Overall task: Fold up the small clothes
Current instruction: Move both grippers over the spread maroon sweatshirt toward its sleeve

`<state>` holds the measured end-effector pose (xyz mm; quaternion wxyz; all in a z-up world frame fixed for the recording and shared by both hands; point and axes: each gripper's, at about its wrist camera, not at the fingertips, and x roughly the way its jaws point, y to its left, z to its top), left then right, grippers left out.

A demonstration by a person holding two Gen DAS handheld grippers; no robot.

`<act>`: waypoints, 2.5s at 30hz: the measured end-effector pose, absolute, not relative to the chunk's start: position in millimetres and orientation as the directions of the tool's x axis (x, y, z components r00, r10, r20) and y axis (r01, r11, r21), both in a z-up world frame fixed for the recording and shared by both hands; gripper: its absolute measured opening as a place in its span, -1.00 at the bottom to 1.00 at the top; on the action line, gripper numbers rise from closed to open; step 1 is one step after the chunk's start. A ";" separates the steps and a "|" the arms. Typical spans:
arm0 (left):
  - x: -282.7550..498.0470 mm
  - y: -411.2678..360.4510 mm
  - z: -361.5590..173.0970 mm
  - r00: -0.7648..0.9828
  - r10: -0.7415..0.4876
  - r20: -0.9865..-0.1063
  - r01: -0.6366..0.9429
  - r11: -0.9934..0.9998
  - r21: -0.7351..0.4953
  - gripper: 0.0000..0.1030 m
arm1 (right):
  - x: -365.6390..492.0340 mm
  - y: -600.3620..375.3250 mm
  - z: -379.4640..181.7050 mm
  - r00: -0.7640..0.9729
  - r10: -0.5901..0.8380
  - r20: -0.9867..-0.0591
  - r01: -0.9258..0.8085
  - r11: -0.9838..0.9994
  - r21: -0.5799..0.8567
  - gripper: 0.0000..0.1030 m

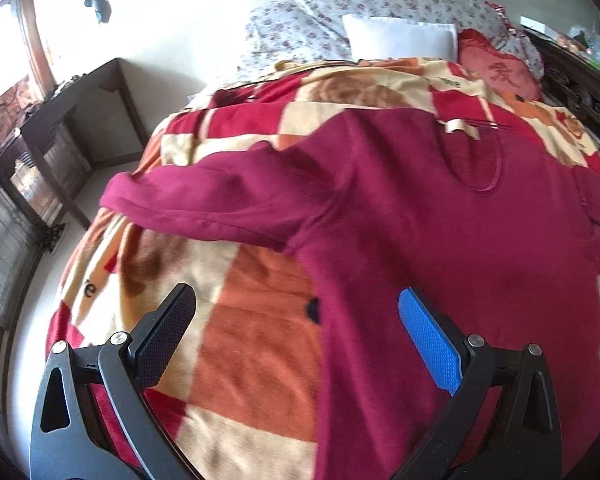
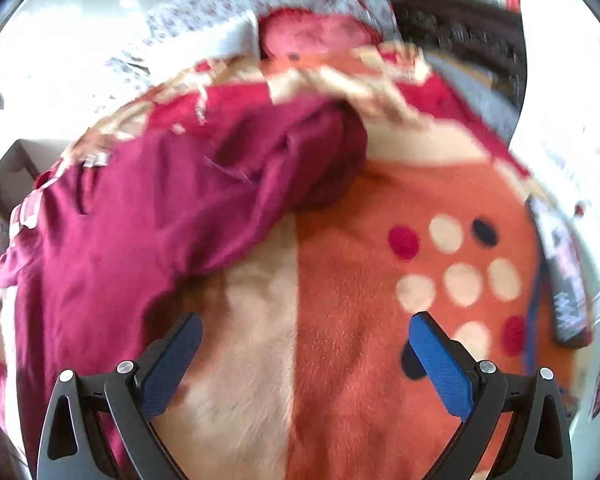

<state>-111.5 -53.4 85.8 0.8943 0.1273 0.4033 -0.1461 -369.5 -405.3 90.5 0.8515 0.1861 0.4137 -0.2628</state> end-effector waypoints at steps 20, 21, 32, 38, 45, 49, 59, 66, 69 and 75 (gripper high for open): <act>-117.8 -64.4 103.1 0.649 -0.193 -0.736 0.369 0.926 0.083 0.98 | -290.4 -282.2 145.9 0.675 -0.242 -0.697 0.346 0.938 0.009 0.99; -116.7 -63.7 102.5 0.648 -0.191 -0.737 0.366 0.927 0.081 0.98 | -285.7 -278.8 144.8 0.675 -0.225 -0.702 0.334 0.942 0.019 0.99; -102.4 -59.0 93.3 0.612 -0.202 -0.765 0.359 0.933 0.040 0.98 | -243.5 -256.3 133.4 0.680 -0.156 -0.716 0.318 0.943 0.096 0.99; -96.6 -62.4 90.1 0.598 -0.216 -0.772 0.362 0.932 0.020 0.98 | -230.1 -256.0 128.5 0.680 -0.143 -0.719 0.338 0.932 0.134 0.99; -92.3 -65.1 86.7 0.597 -0.209 -0.775 0.356 0.934 0.023 0.98 | -220.4 -257.5 121.3 0.661 -0.158 -0.734 0.361 0.924 0.126 0.99; -90.5 -65.0 85.7 0.595 -0.208 -0.776 0.353 0.935 0.020 0.98 | -217.3 -257.5 117.8 0.652 -0.168 -0.740 0.366 0.924 0.112 0.99; -86.8 -63.2 82.8 0.593 -0.202 -0.779 0.351 0.936 0.024 0.98 | -212.4 -257.7 111.3 0.636 -0.163 -0.754 0.369 0.922 0.112 0.99; -80.5 -58.2 80.0 0.593 -0.195 -0.781 0.340 0.940 0.023 0.98 | -205.3 -255.6 109.3 0.628 -0.168 -0.760 0.369 0.924 0.101 0.99; -77.9 -56.0 79.1 0.593 -0.191 -0.782 0.337 0.941 0.025 0.98 | -201.1 -253.5 108.6 0.628 -0.168 -0.760 0.368 0.924 0.100 0.99; -62.6 -39.8 78.4 0.590 -0.183 -0.786 0.306 0.952 0.009 0.98 | -189.3 -248.6 106.1 0.625 -0.150 -0.766 0.352 0.930 0.104 0.99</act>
